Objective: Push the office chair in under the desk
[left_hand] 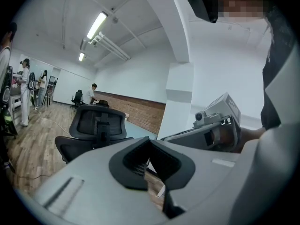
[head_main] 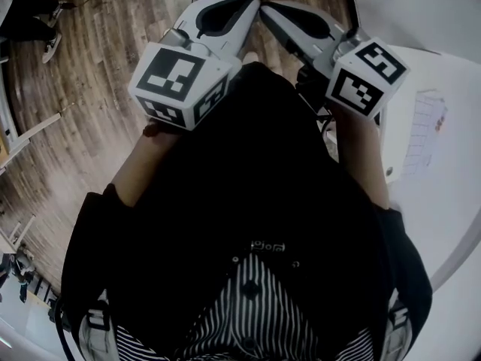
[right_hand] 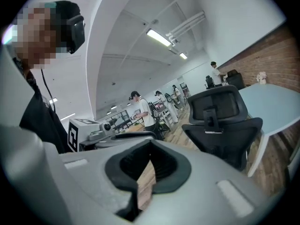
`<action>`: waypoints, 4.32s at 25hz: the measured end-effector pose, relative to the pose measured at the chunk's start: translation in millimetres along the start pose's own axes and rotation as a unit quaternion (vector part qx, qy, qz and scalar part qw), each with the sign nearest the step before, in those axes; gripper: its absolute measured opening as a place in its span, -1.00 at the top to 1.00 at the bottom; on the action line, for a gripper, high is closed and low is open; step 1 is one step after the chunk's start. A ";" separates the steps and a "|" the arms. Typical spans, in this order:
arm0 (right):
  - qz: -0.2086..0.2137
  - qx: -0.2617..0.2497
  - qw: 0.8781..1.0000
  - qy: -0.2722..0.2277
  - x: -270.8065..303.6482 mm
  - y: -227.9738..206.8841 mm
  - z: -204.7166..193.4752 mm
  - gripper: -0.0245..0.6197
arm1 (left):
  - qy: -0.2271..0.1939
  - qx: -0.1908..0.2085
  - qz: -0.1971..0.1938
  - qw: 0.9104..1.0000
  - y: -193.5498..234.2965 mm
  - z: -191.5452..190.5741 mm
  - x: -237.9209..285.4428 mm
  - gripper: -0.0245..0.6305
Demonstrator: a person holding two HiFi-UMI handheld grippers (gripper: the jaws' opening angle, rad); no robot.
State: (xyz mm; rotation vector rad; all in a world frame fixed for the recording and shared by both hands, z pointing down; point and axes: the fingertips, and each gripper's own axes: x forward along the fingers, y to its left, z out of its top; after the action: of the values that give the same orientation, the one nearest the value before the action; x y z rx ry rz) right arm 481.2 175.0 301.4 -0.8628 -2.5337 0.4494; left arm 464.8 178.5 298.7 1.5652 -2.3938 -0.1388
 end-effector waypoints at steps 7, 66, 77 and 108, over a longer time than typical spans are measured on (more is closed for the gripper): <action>0.015 -0.003 1.000 0.011 11.5 -30.4 11.5 0.92 | 0.000 -0.009 0.007 1.000 19.7 2.5 28.3 0.96; 0.035 0.008 0.999 -0.026 122.0 -235.6 193.3 0.92 | 0.003 0.036 -0.024 0.999 201.7 123.9 227.8 0.96; -0.024 0.013 0.999 -0.027 118.4 -260.8 190.0 0.92 | 0.019 0.024 0.014 0.999 254.2 106.5 207.2 0.90; -0.235 0.011 0.971 0.026 93.5 -382.8 138.8 0.06 | 0.102 0.021 0.107 0.989 350.6 34.7 203.2 0.07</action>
State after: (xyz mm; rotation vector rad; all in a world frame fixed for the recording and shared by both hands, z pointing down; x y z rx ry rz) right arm 155.8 -77.1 372.6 -0.2394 -2.5652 0.2940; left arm 69.1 134.7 382.1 1.2588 -2.3932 0.1110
